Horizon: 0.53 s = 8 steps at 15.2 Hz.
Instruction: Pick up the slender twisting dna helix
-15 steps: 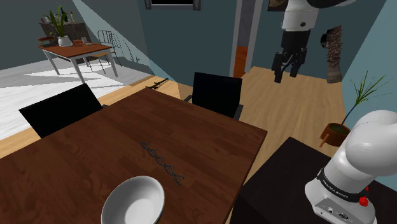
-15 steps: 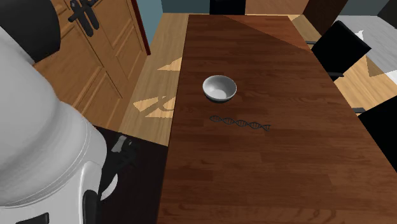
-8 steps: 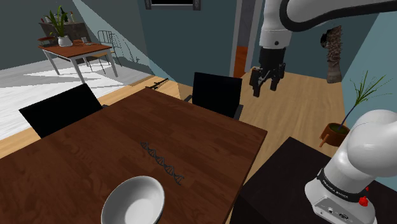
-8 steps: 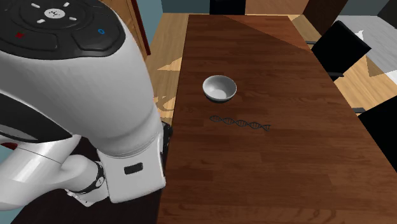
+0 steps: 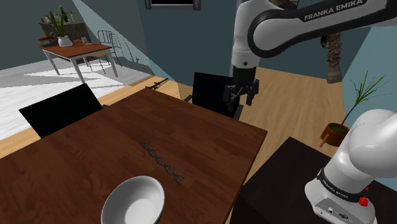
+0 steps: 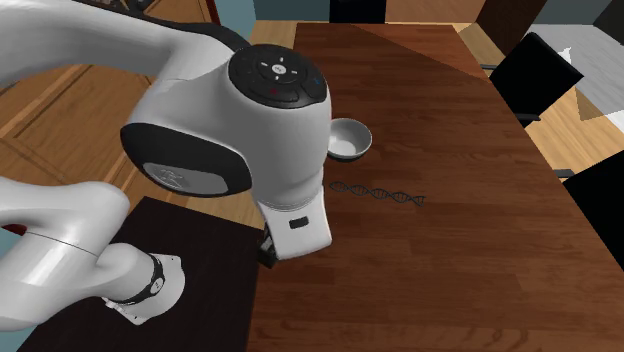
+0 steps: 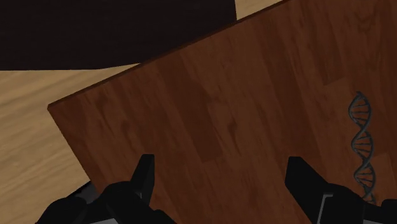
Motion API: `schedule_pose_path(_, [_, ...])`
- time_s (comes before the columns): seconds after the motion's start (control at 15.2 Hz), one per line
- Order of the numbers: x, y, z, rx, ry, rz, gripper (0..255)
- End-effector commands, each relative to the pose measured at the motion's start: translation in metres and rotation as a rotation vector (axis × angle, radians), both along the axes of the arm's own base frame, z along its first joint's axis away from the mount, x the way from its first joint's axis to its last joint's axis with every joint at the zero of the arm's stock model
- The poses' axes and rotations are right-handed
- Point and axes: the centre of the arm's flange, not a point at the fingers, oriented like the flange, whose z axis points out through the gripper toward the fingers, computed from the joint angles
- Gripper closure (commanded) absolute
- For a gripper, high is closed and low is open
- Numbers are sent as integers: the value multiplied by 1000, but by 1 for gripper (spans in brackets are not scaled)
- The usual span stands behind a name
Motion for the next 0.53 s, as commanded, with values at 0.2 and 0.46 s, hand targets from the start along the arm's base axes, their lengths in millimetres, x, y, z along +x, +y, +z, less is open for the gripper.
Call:
schedule_pose_path(0.2, [28, 49, -32, 8, -7, -11, 0])
schedule_pose_path(0.46, [51, 88, -58, 13, -11, -19, 0])
